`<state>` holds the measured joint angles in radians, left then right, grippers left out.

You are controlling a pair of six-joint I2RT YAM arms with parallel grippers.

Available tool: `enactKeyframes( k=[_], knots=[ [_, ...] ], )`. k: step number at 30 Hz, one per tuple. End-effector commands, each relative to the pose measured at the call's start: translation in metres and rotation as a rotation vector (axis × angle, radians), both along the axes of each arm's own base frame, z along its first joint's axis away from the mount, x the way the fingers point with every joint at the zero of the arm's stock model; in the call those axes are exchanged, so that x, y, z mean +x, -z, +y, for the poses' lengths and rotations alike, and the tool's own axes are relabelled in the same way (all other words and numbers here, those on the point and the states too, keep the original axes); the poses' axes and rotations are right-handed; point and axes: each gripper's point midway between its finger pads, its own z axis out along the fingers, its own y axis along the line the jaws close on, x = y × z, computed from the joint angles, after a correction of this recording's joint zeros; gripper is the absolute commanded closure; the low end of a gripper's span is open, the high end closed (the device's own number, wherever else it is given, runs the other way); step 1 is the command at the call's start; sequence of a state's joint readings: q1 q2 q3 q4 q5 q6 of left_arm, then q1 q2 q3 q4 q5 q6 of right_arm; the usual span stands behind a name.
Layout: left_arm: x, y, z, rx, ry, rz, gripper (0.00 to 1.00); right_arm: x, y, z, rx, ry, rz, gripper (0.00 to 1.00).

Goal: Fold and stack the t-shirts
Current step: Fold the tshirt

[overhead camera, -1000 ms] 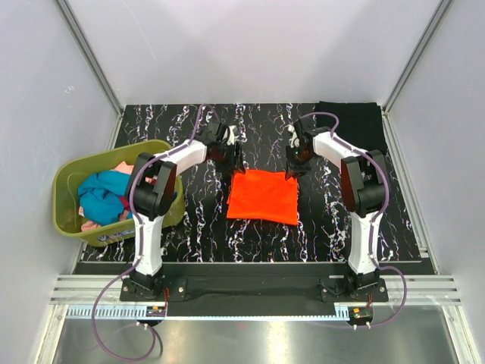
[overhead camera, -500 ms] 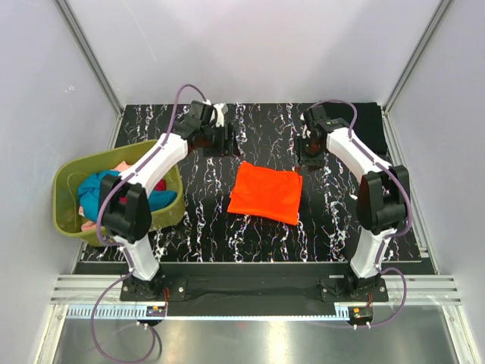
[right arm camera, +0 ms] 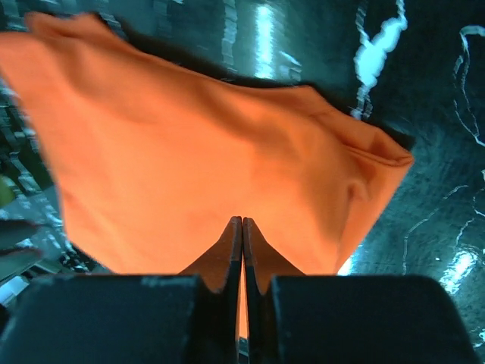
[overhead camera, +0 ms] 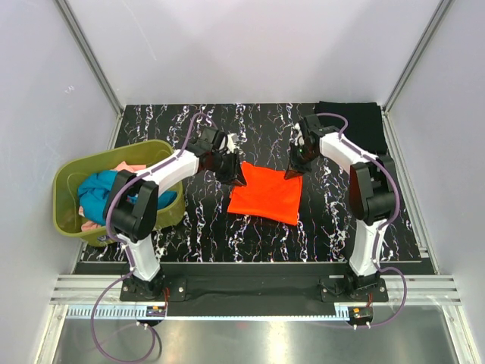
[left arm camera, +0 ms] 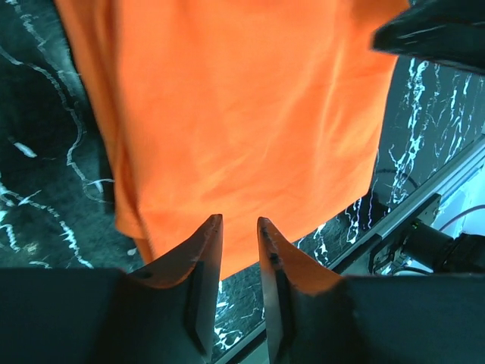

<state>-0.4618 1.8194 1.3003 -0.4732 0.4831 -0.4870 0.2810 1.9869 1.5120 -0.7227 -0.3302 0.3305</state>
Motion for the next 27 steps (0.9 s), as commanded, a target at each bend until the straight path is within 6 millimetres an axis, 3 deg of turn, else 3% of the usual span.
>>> enactKeyframes(
  k=[1, 7, 13, 16, 19, 20, 27],
  knots=[
    [0.007, 0.0, -0.007, -0.035, -0.007, -0.034, 0.72, 0.007, 0.022, -0.021, -0.061, 0.053, 0.009, 0.96],
    [-0.005, 0.014, 0.001, 0.032, 0.003, -0.02, 0.74, 0.005, 0.06, -0.041, -0.177, 0.012, 0.03, 0.97],
    [-0.007, -0.017, -0.02, -0.091, 0.064, -0.033, 0.69, 0.001, 0.071, -0.032, -0.123, -0.018, 0.046, 0.97],
    [-0.012, -0.016, -0.03, -0.168, 0.056, 0.011, 0.69, -0.004, 0.074, -0.027, -0.089, -0.019, 0.057, 0.97],
    [-0.018, -0.004, -0.026, -0.167, 0.014, 0.039, 0.71, -0.008, 0.079, -0.023, -0.066, -0.038, 0.08, 0.97],
    [-0.032, 0.016, -0.018, -0.144, -0.001, 0.084, 0.71, -0.008, 0.079, -0.021, -0.056, -0.054, 0.081, 0.97],
    [-0.065, 0.085, 0.022, 0.022, -0.042, 0.174, 0.76, -0.011, 0.083, -0.02, -0.05, -0.082, 0.111, 0.97]
  ],
)
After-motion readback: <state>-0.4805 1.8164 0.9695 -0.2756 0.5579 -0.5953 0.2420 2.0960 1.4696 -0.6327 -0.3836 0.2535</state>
